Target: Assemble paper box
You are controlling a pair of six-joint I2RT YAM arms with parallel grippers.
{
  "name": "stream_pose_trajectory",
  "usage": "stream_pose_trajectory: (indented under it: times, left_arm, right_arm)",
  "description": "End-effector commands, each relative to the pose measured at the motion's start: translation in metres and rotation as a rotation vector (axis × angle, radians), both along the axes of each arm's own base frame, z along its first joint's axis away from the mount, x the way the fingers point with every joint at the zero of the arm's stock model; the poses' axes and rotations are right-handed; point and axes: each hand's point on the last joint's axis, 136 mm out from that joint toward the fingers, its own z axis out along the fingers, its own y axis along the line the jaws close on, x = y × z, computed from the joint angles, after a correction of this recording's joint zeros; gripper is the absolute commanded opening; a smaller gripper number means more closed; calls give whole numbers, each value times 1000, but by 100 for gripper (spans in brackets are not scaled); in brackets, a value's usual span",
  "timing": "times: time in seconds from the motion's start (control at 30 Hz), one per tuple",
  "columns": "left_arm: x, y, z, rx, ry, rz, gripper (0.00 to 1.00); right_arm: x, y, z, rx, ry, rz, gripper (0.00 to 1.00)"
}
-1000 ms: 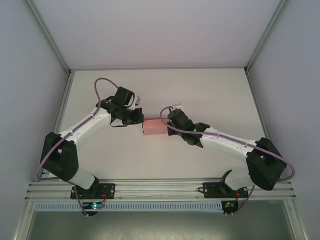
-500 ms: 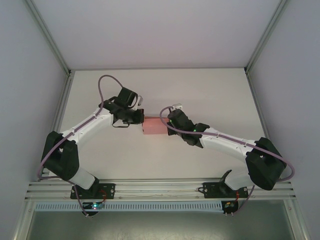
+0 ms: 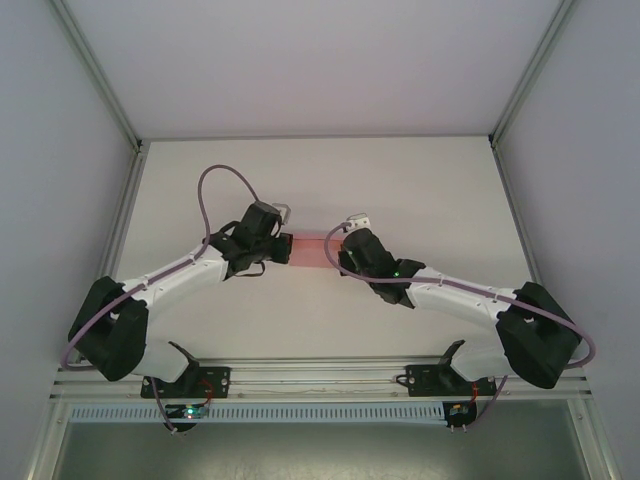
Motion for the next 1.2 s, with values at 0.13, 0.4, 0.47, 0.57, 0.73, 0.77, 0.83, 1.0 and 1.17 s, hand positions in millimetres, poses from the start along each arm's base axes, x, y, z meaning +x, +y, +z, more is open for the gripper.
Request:
stream_pose_trajectory:
  times: [0.13,0.4,0.47,0.57,0.73,0.77,0.83,1.0,1.17]
  left_arm:
    - [-42,22,-55,161,195,3,0]
    - [-39,11,-50,145,201,-18,0]
    - [-39,9,-52,154,207,-27,0]
    - [-40,8,-54,161,220,-29,0]
    - [-41,7,-52,167,216,-33,0]
    - [-41,8,-52,168,215,-33,0]
    - [-41,8,-52,169,213,-33,0]
    - [-42,6,-53,172,220,-42,0]
    - [-43,4,-51,162,220,-60,0]
  right_arm:
    - [-19,2,1,5,73,67,20]
    - [-5,-9,51,138,-4,24,80]
    - [0,-13,58,174,-21,-1,89]
    - [10,-21,65,224,-51,-62,98]
    - [26,-39,55,222,-30,-155,97]
    - [29,-42,49,220,-15,-169,96]
    - [32,-46,37,229,29,-187,94]
    - [28,-50,4,209,114,-192,91]
    - [13,-56,-33,180,205,-208,90]
